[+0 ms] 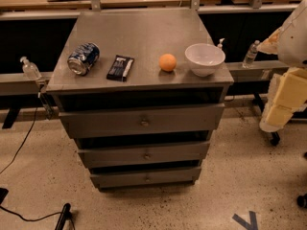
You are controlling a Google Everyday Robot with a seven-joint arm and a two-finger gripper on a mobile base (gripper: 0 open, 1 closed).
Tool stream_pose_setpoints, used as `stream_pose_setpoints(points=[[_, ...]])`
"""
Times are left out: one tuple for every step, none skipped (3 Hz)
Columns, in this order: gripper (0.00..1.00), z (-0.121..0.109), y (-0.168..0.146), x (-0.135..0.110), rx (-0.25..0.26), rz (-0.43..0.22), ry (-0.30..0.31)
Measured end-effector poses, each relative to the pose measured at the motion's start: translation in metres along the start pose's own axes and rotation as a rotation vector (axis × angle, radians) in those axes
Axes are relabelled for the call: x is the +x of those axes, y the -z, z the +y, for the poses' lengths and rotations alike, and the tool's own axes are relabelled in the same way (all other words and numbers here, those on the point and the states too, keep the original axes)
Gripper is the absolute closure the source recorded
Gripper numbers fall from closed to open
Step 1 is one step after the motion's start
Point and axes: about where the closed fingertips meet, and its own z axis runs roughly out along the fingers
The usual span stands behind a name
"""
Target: Open top drawer
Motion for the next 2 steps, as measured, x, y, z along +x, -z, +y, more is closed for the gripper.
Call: stream_pose_setpoints(points=[[0.0,0.0,0.0,0.0,0.0,0.0,0.0],[0.0,0.006,-0.02,-0.006,0.054,0.0,0.025]])
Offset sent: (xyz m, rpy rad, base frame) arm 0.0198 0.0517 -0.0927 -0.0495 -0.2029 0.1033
